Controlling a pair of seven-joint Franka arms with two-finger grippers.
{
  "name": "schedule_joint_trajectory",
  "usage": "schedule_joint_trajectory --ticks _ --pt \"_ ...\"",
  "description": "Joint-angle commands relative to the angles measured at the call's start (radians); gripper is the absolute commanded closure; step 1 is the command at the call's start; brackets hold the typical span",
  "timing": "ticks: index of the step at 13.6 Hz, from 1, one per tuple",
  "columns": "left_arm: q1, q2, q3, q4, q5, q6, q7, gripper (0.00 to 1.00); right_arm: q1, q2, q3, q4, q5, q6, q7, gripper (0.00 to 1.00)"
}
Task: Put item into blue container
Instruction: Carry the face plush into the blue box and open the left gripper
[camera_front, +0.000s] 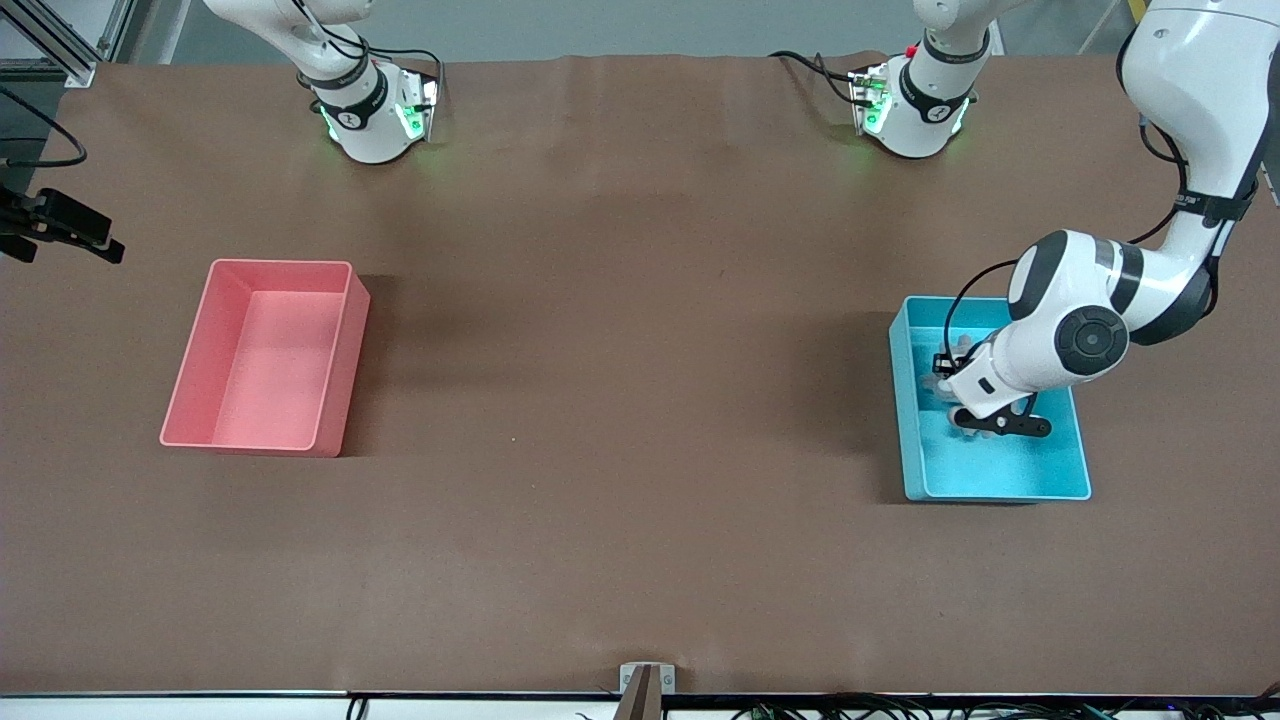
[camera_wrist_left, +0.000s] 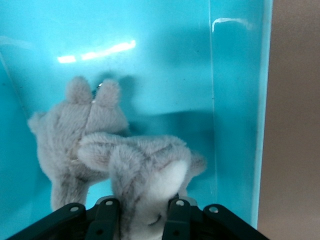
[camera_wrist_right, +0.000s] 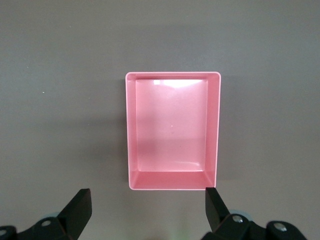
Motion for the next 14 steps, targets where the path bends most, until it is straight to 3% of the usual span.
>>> schedule_joint_trajectory --ticks 1,2,3,4,9,14 --pt "0.013 0.007 -0.016 -0.001 0.020 0.023 -0.002 0.63 -0.001 -0.083 0.001 -0.106 -0.013 0.055 -0.010 0.00" --pt "0.015 0.005 -0.014 0.000 0.022 0.024 -0.001 0.45 -0.001 -0.084 0.001 -0.105 -0.013 0.055 -0.010 0.00" --pt "0.015 0.002 -0.016 0.002 0.020 0.024 0.002 0.18 -0.002 -0.081 0.001 -0.102 -0.013 0.053 -0.010 0.00" --pt "0.016 -0.001 -0.016 0.003 0.020 0.024 0.004 0.03 -0.003 -0.078 0.001 -0.096 -0.015 0.050 -0.010 0.00" --pt "0.055 -0.091 -0.025 0.016 0.001 -0.047 0.042 0.01 -0.001 -0.071 0.003 -0.064 -0.015 0.042 -0.006 0.00" --pt "0.151 -0.274 -0.023 0.040 -0.229 -0.183 0.252 0.01 -0.001 -0.055 0.003 -0.042 -0.015 0.041 -0.007 0.00"
